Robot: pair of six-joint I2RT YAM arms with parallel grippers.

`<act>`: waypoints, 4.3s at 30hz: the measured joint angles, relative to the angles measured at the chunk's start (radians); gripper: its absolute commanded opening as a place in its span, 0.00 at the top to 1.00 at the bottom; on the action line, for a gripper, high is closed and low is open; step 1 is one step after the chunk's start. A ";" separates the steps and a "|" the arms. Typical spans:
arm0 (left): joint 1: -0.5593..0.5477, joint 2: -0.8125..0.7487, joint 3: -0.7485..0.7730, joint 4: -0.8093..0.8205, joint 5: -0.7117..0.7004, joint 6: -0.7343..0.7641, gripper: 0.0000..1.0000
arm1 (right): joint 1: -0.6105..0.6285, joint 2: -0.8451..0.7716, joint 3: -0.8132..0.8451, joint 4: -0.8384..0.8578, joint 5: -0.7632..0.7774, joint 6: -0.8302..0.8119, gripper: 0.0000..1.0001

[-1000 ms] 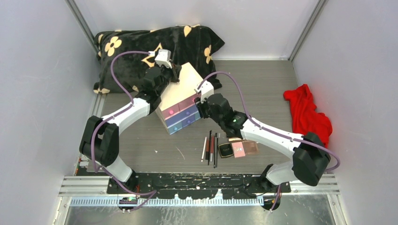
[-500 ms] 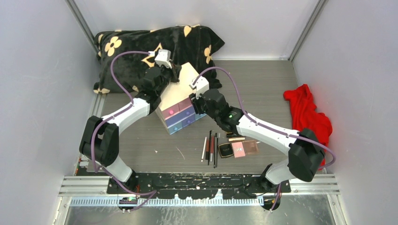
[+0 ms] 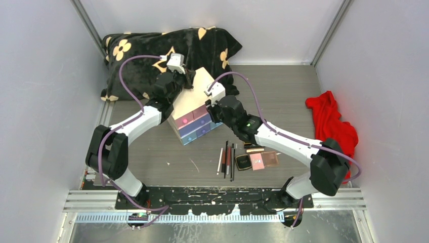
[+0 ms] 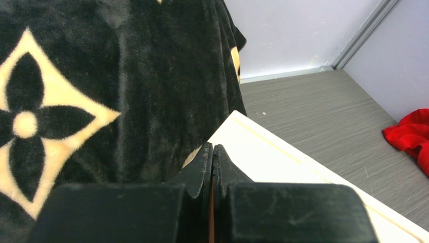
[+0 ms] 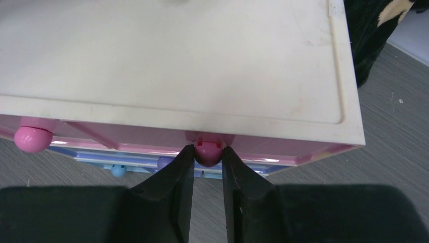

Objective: Organize the makeup
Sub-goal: Open the drawer in the storage box.

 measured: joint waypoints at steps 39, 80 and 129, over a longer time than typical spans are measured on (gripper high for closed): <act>0.022 0.013 0.017 -0.004 0.019 -0.026 1.00 | -0.016 -0.132 -0.119 -0.002 -0.063 0.032 0.97; 0.022 0.014 0.019 -0.005 0.020 -0.024 1.00 | -0.018 -0.398 -0.340 -0.200 0.023 0.058 0.77; 0.025 -0.073 -0.027 -0.084 -0.042 0.095 0.63 | -0.018 -0.301 -0.174 -0.200 -0.085 0.023 0.61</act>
